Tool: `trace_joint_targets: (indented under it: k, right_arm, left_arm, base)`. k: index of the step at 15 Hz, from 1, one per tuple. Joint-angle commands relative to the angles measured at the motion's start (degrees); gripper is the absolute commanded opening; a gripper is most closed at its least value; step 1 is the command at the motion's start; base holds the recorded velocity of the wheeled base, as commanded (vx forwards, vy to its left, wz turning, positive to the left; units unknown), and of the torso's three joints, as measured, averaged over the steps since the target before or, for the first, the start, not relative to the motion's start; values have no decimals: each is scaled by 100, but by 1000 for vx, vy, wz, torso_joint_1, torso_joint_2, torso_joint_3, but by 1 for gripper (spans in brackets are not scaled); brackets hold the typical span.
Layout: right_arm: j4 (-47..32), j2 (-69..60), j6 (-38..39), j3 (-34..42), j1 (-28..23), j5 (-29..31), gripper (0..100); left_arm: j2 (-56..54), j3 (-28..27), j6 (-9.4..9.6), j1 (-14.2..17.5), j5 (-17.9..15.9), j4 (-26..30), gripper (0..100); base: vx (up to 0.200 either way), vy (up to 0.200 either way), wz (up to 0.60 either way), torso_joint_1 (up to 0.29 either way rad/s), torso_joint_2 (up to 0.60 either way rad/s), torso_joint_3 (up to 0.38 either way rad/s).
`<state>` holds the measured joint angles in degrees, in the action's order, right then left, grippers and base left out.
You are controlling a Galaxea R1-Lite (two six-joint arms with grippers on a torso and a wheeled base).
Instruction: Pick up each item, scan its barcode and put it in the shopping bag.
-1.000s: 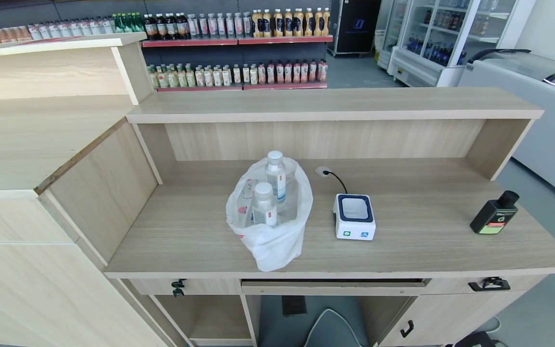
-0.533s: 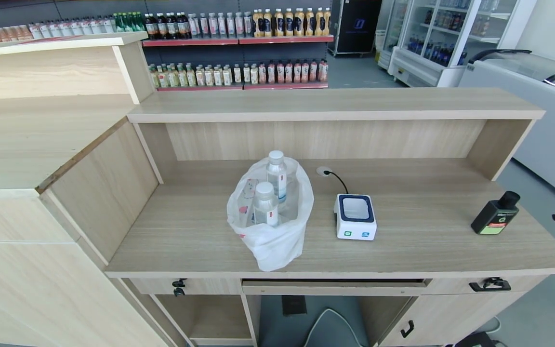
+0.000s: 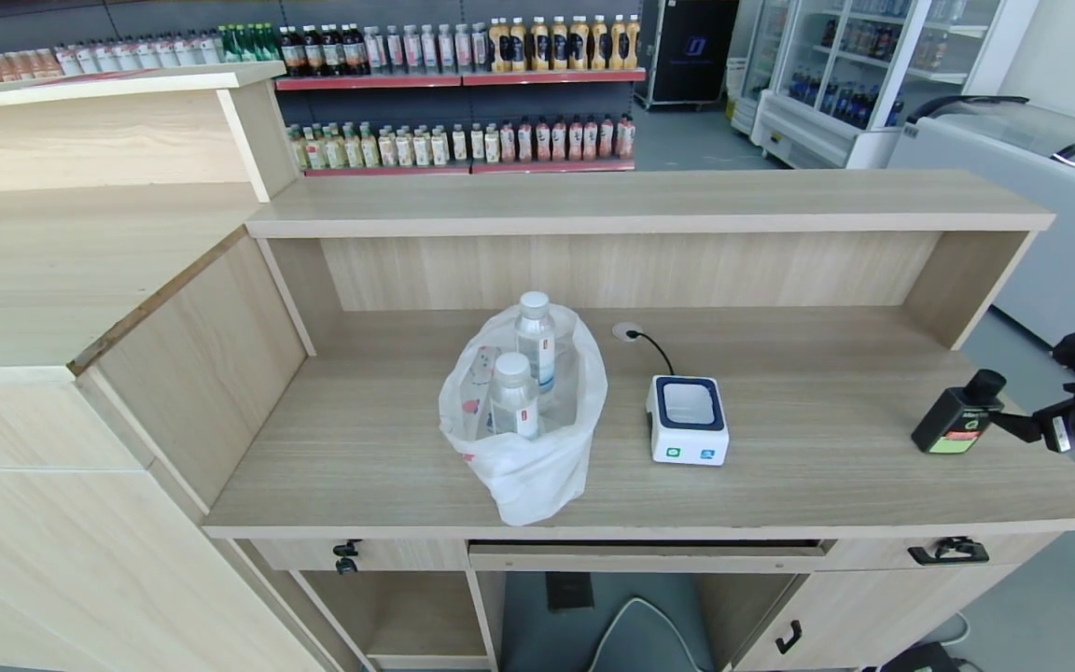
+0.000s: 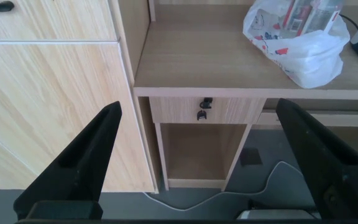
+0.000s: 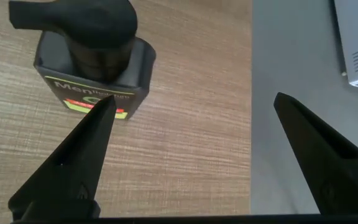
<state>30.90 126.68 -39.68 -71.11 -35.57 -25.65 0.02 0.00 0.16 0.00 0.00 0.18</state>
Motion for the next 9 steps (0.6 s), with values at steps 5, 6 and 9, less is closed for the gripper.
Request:
trace_joint_targets:
  k: [5, 6, 9]
  right_arm:
    - [-32, 243, -13, -254, 332, 16, 100]
    - [-32, 243, -13, -219, 384, 16, 100]
    - [-41, 181, -13, -87, 534, 7, 100]
  left_arm:
    - [-2, 0, 2, 0, 0, -1, 100]
    - [-2, 0, 2, 0, 0, -1, 100]
    - [-2, 0, 2, 0, 0, -1, 100]
  base:
    - [0, 0, 0, 0, 0, 0]
    - [0, 0, 0, 0, 0, 0]
    - [0, 0, 0, 0, 0, 0]
